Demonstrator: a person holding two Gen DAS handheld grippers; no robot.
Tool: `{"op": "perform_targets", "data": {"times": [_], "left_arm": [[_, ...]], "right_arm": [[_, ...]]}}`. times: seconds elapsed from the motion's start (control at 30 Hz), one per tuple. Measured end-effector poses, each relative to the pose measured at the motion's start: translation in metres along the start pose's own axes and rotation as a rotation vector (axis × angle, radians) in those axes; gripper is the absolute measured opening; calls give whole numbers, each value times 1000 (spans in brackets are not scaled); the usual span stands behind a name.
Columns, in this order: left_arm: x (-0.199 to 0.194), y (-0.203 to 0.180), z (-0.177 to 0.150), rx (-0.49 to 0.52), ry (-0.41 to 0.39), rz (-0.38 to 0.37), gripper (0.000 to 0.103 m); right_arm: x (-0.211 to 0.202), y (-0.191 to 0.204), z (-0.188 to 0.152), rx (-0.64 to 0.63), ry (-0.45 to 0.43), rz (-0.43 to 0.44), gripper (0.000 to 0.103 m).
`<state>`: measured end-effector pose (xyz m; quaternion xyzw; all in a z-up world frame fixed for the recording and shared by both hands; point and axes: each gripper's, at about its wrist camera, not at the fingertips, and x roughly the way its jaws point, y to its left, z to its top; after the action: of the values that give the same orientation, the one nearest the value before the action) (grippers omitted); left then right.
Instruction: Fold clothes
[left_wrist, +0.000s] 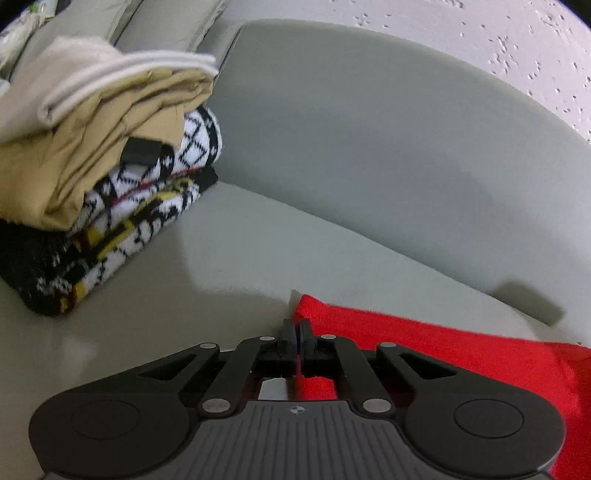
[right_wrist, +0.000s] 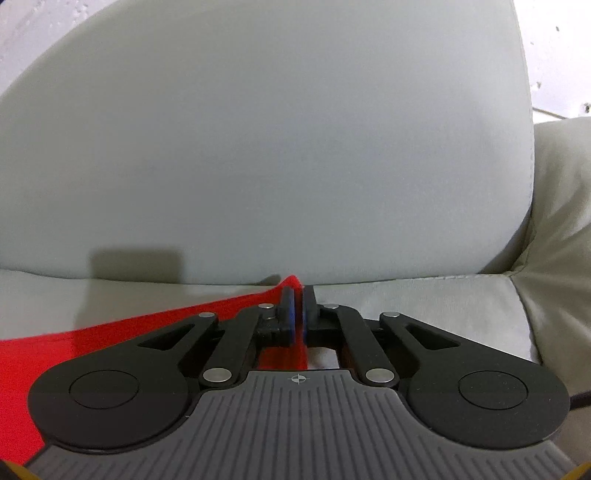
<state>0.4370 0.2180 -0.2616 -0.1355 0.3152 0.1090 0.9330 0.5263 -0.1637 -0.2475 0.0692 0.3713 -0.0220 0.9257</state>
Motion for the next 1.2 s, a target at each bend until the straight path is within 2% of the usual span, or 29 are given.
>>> {"op": "perform_targets", "data": {"times": [0.03, 0.07, 0.1, 0.17, 0.27, 0.33, 0.43, 0.5, 0.57, 0.67, 0.73, 0.77, 0.8, 0.83, 0.87, 0.9, 1.03, 1.2], "left_arm": [[-3, 0, 4, -10, 1, 3, 16], [-10, 1, 8, -15, -6, 8, 25], [-23, 0, 12, -11, -25, 25, 44], [-50, -4, 21, 12, -54, 31, 48], [-111, -9, 27, 16, -59, -49, 51], [-166, -12, 25, 16, -67, -108, 59], [-248, -20, 13, 116, -70, -158, 63], [-301, -26, -1, 175, -68, -185, 69], [-346, -28, -23, 197, -36, -212, 71], [-379, -28, -70, 210, 63, -225, 72], [-380, -28, -100, 221, 133, -203, 70], [-377, -28, -116, 221, 174, -180, 67], [-375, -28, -133, 211, 210, -166, 66], [-374, -29, -148, 204, 242, -153, 66], [-374, -31, -161, 207, 260, -149, 64], [-373, -34, -172, 212, 274, -144, 63], [-375, -52, -196, 272, 245, -103, 65], [-359, -67, -206, 311, 261, -58, 64]], "right_arm": [[-2, 0, 3, 8, 9, 8, 30], [-10, 0, 7, 16, 20, 7, 49], [-26, -3, 10, 24, -4, 7, 53], [-62, -10, 16, 38, -52, 28, 57], [-142, -34, 15, 100, -97, 114, 59], [-195, -48, 6, 131, -114, 168, 63], [-283, -49, -13, 140, -145, 223, 67], [-329, -71, -25, 134, -175, 224, 82], [-373, -92, -42, 125, -193, 220, 85], [-409, -110, -79, 117, -132, 230, 85], [-410, -117, -107, 141, -66, 243, 83], [-409, -119, -119, 155, -29, 248, 77], [-398, -119, -137, 166, 21, 251, 62], [-387, -120, -155, 176, 72, 254, 52], [-377, -120, -173, 186, 122, 256, 34], [-369, -115, -189, 186, 169, 256, 23], [-360, -86, -239, 118, 269, 239, 22], [-364, -57, -257, 39, 274, 203, 22]]}}
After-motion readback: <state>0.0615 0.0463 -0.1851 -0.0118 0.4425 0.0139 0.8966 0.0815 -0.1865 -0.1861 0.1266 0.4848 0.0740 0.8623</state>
